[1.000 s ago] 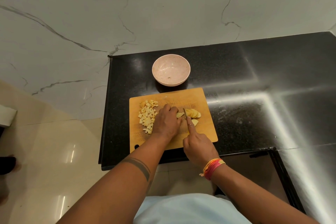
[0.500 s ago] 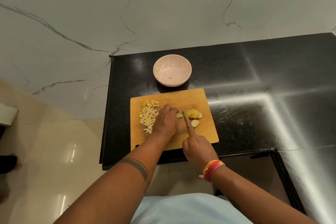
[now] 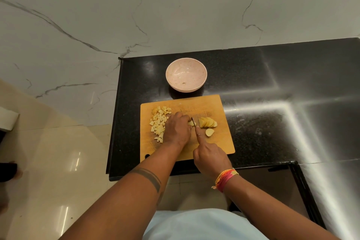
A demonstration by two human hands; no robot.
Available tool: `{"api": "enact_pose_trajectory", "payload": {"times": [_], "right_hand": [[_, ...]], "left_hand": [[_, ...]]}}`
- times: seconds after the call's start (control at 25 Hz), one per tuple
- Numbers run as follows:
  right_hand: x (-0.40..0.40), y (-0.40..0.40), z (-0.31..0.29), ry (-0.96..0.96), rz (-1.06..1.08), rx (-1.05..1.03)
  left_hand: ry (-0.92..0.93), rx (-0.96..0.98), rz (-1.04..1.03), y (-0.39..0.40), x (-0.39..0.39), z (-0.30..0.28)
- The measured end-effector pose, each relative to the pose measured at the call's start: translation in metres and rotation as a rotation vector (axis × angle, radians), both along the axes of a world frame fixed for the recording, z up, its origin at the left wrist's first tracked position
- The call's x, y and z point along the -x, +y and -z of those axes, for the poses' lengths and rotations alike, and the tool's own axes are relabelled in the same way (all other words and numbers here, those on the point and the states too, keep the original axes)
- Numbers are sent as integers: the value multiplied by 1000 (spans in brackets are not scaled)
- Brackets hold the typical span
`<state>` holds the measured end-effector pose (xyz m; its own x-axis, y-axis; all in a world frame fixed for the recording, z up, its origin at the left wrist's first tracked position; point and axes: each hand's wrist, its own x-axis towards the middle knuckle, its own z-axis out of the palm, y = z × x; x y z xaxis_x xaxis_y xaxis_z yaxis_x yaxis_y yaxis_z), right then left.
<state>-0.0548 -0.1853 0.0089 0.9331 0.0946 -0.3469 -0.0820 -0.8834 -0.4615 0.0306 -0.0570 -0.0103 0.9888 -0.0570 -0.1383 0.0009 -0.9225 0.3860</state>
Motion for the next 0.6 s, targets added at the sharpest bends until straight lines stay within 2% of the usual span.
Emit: {"api": "enact_pose_trajectory", "payload": {"times": [0.36, 0.6], "right_hand": [[-14, 1, 12, -20, -57, 4], [17, -12, 16, 71, -108, 92]], "left_hand": [[18, 82, -95, -2, 0, 2], [31, 77, -96, -2, 2, 5]]}}
